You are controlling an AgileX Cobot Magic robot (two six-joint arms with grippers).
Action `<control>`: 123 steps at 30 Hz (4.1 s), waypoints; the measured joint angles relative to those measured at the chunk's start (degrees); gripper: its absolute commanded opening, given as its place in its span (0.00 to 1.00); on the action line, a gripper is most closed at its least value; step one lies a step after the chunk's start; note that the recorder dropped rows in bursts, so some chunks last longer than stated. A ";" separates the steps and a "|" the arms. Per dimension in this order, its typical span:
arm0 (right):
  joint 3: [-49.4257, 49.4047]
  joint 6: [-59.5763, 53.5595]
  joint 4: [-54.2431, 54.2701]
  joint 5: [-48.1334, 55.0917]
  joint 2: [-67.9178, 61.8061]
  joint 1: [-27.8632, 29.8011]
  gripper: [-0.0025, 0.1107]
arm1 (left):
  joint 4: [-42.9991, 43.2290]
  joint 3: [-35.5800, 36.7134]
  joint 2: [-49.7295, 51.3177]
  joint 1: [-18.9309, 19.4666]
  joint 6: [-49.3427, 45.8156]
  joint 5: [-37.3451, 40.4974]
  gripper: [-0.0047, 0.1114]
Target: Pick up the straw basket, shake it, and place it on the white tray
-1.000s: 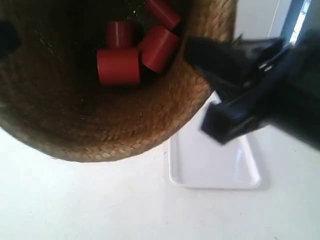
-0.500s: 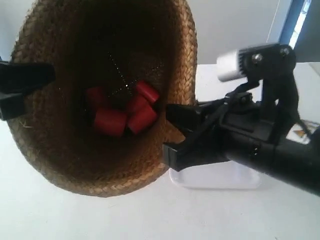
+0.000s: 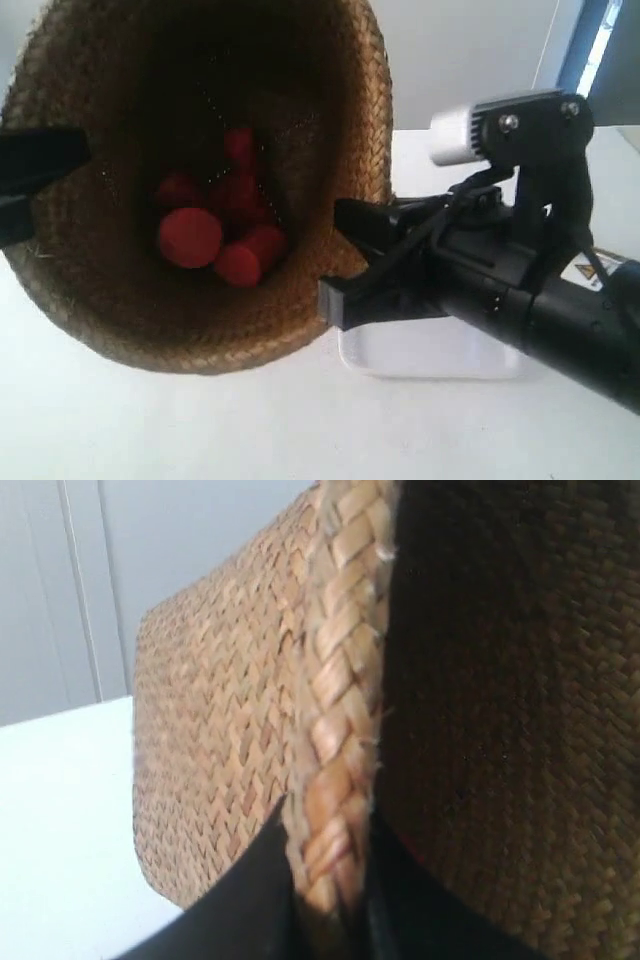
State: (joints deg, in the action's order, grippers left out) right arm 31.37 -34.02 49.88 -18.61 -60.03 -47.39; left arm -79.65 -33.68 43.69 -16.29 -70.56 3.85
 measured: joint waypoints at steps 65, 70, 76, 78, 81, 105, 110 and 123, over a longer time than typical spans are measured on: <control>0.86 -13.42 21.90 -3.29 -2.79 -3.63 0.02 | -0.21 0.07 3.60 0.23 -0.17 1.31 0.04; 0.90 -14.65 21.90 -2.88 -2.70 -3.60 0.02 | -0.21 0.07 3.60 0.23 -0.17 1.42 0.04; 6.10 -15.82 22.11 7.34 4.88 -4.23 0.02 | 1.63 -3.93 -1.62 0.23 3.56 6.50 0.04; 7.94 -17.67 20.80 6.38 8.48 -5.32 0.02 | 3.06 -5.72 -5.67 0.23 4.71 6.34 0.04; 6.46 -18.65 20.95 -4.49 6.87 -5.87 0.02 | 2.92 -3.89 -5.39 0.12 5.98 2.27 0.04; 3.94 -24.05 27.64 -3.68 1.86 -5.27 0.02 | 4.14 -2.17 0.41 0.12 5.32 4.13 0.04; 5.18 -25.06 28.00 0.29 3.36 -5.27 0.02 | 4.39 -2.76 -1.17 0.12 6.66 6.52 0.04; 4.20 -22.66 23.27 -7.04 1.43 -10.44 0.02 | 1.61 1.48 -1.34 0.22 9.63 3.53 0.04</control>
State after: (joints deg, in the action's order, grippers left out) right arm 35.57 -56.69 73.15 -25.64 -58.60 -57.83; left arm -78.04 -32.21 42.35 -16.07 -60.93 7.39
